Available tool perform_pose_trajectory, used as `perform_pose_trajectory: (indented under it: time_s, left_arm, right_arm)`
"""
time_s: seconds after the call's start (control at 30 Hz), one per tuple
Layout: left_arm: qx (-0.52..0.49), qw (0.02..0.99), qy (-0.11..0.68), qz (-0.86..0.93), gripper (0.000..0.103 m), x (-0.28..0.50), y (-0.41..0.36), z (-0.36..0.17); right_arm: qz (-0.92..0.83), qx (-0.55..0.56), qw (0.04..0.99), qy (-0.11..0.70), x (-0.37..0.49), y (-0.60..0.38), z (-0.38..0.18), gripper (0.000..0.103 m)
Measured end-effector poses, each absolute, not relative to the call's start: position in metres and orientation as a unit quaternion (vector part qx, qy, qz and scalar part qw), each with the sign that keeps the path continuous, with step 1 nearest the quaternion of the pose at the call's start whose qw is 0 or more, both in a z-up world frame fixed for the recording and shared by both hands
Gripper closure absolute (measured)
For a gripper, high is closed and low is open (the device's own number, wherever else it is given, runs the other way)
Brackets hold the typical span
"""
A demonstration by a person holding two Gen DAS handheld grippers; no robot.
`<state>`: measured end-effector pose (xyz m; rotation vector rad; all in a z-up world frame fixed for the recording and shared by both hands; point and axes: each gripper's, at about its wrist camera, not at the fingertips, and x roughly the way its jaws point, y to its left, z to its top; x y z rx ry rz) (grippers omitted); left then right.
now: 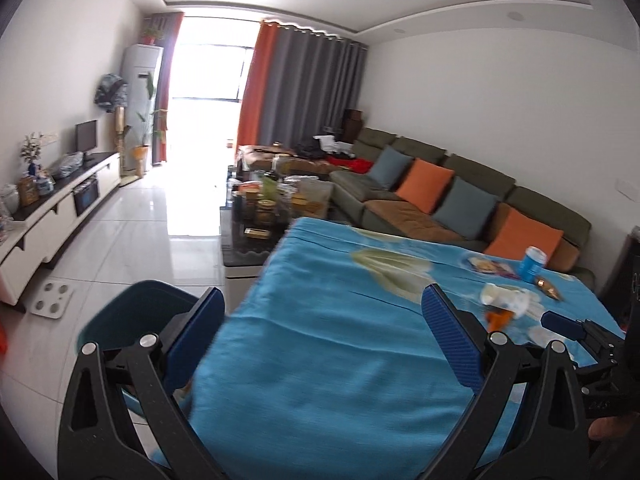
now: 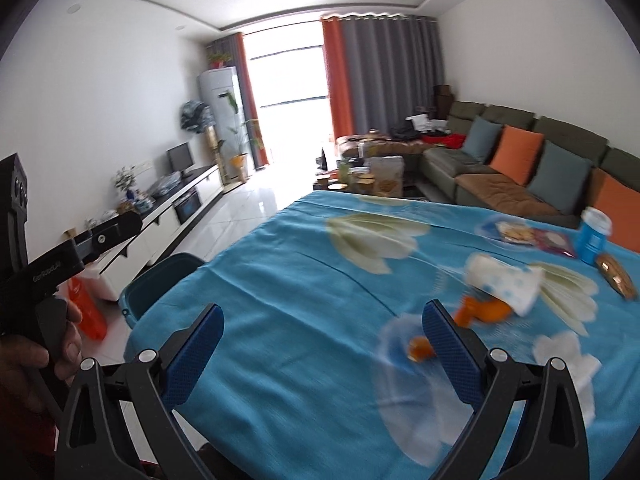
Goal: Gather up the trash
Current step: 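Move both tools back over the table toward the remaining trash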
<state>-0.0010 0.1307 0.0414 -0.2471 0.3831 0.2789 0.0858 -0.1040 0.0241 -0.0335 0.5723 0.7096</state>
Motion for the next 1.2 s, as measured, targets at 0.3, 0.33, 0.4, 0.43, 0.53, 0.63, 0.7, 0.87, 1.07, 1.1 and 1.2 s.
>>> perform_pose_trajectory:
  time_s: [0.3, 0.33, 0.4, 0.43, 0.53, 0.63, 0.7, 0.87, 1.07, 1.1, 1.2]
  left_arm:
    - [-0.102, 0.974, 0.195, 0.059, 0.006, 0.016, 0.098, 0.034]
    - [-0.101, 0.974, 0.195, 0.055, 0.006, 0.019, 0.097, 0.033]
    - [-0.104, 0.974, 0.199, 0.04, 0.006, 0.027, 0.096, 0.031]
    - [-0.104, 0.974, 0.199, 0.033, 0.006, 0.03, 0.095, 0.031]
    - [-0.099, 0.976, 0.195, 0.015, 0.006, 0.039, 0.09, 0.035]
    - [-0.093, 0.977, 0.193, -0.003, 0.006, 0.049, 0.083, 0.038]
    - [-0.093, 0.977, 0.193, -0.017, 0.006, 0.055, 0.075, 0.039]
    - [-0.08, 0.975, 0.204, -0.038, 0.006, 0.073, 0.052, 0.038]
    - [-0.064, 0.971, 0.224, -0.053, 0.006, 0.096, 0.027, 0.034]
    - [-0.06, 0.97, 0.228, -0.056, 0.006, 0.102, 0.022, 0.033]
    - [-0.048, 0.967, 0.241, -0.065, 0.006, 0.121, 0.006, 0.031]
  right_arm:
    - [0.284, 0.021, 0.919, 0.275, 0.077, -0.151, 0.016, 0.007]
    - [0.271, 0.022, 0.922, 0.274, 0.075, -0.155, 0.015, 0.007]
    - [0.254, 0.026, 0.927, 0.273, 0.07, -0.164, 0.015, 0.007]
    - [0.246, 0.029, 0.93, 0.271, 0.068, -0.168, 0.015, 0.007]
    - [0.21, 0.036, 0.942, 0.261, 0.06, -0.185, 0.016, 0.007]
    - [0.186, 0.045, 0.948, 0.255, 0.056, -0.2, 0.017, 0.007]
    - [0.176, 0.046, 0.95, 0.254, 0.057, -0.207, 0.017, 0.007]
    - [0.149, 0.049, 0.952, 0.262, 0.065, -0.23, 0.013, 0.007]
    - [0.144, 0.063, 0.947, 0.281, 0.087, -0.249, 0.004, 0.007]
    - [0.142, 0.062, 0.946, 0.284, 0.091, -0.251, 0.002, 0.007]
    - [0.135, 0.068, 0.942, 0.298, 0.106, -0.259, -0.006, 0.007]
